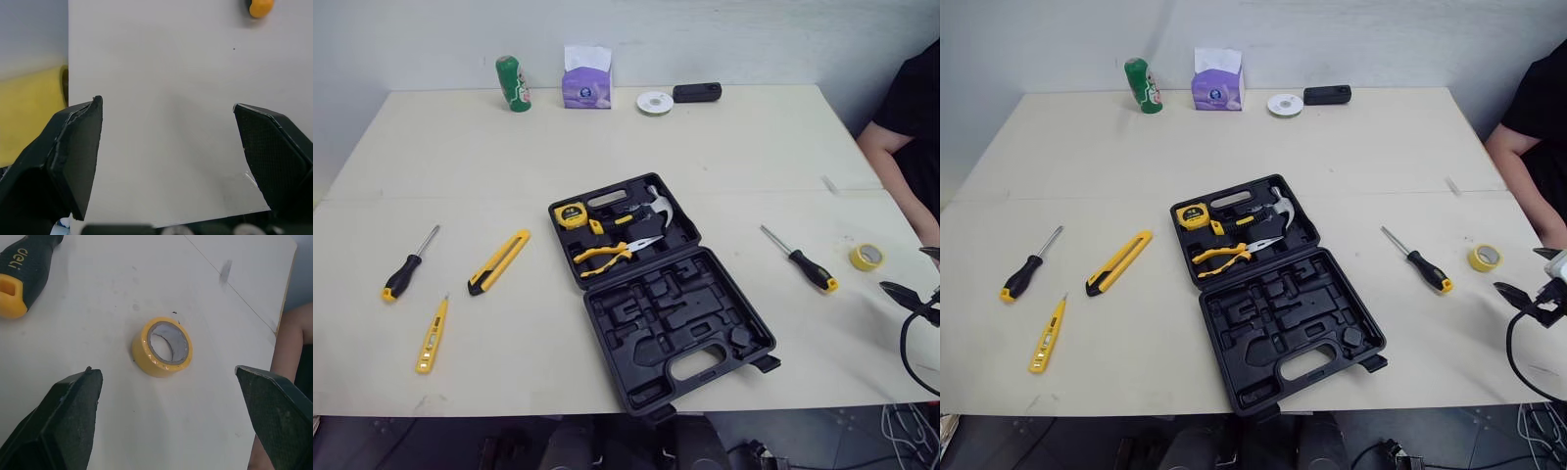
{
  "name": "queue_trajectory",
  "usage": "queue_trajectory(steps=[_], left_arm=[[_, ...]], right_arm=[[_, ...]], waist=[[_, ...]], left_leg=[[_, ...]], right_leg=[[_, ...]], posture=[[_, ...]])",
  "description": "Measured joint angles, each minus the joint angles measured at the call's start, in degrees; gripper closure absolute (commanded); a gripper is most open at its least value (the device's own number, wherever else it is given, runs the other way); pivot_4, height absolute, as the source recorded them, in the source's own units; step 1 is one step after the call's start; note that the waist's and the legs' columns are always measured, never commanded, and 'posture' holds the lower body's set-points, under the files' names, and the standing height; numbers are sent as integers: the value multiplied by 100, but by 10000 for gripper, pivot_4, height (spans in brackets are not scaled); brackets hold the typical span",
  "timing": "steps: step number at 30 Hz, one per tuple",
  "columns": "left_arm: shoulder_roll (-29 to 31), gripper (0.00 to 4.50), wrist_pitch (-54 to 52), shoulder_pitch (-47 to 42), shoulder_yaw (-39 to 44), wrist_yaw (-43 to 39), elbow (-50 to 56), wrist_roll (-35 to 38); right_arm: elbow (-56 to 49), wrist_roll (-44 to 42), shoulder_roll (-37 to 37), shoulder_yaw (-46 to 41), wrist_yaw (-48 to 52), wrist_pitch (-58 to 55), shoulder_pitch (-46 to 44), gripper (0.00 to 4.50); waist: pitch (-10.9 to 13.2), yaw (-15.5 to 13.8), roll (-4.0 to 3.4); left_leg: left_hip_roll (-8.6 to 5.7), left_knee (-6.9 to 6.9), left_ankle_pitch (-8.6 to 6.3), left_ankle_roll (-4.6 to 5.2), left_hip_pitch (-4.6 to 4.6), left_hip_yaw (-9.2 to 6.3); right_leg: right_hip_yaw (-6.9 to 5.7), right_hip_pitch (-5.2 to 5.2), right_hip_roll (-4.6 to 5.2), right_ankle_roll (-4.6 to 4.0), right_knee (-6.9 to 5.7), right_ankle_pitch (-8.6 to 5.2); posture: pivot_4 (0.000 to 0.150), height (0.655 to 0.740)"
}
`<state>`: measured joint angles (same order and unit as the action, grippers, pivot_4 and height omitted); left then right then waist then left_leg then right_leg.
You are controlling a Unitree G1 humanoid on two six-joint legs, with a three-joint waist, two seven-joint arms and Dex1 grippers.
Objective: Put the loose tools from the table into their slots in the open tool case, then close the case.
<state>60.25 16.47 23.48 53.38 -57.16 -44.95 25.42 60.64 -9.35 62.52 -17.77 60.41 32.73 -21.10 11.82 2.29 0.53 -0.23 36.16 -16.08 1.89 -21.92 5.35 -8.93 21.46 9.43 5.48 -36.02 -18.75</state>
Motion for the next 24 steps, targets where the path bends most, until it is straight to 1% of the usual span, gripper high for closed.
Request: queue_trajectory(steps=[4, 9, 15, 18, 20, 23, 24], left_arm=[[-121, 138, -64, 64, 9, 9, 159, 0], [-136, 138, -142, 99, 9, 36, 236, -1], [-167, 138, -273, 159, 10, 125, 646, -4], [-169, 138, -407, 189, 12, 117, 1040, -2], [-178, 138, -582, 237, 18, 52, 1420, 12], [-371, 138, -1061, 412, 7, -87, 2491, 166], [-407, 138, -1133, 418, -23, -108, 2655, 182]], right_arm=[[72, 47, -12, 4, -4, 100, 1, 0], [173, 86, -14, 6, -5, 112, 1, 0], [187, 125, -30, 132, -48, 177, -69, 0], [98, 85, -191, 141, 61, 161, -176, 0], [-138, 14, -327, 167, 256, 85, -191, 0], [-760, -256, -529, 170, 647, -232, -192, 0], [-859, -293, -545, 180, 702, -294, -192, 0]], waist=[[0, 11, 0], [0, 25, 0], [0, 70, 1], [-3, 77, 5], [-3, 77, 5], [-3, 82, 4], [-3, 80, 4]], left_leg=[[0, 1, 0, 1, 0, 2], [0, 1, -1, 0, 0, 1], [0, 1, 1, 1, 0, 0], [1, 3, 1, 2, 0, -2], [0, 3, 4, 7, 0, -1], [1, 3, 6, 10, -1, 0], [1, 3, 6, 11, -1, -1]], right_leg=[[-1, 0, -1, 0, 0, 0], [0, 0, 0, 0, -1, 0], [2, -1, 0, 0, -2, 0], [3, -3, -1, 0, -2, 0], [6, -3, 0, 0, -3, 0], [14, -4, -1, 1, -2, 0], [14, -4, -1, 1, -1, 0]], posture=[[1500, 7400], [1500, 7400], [1500, 7400], [1500, 7400], [1500, 7400], [1500, 7400], [1500, 7400]])
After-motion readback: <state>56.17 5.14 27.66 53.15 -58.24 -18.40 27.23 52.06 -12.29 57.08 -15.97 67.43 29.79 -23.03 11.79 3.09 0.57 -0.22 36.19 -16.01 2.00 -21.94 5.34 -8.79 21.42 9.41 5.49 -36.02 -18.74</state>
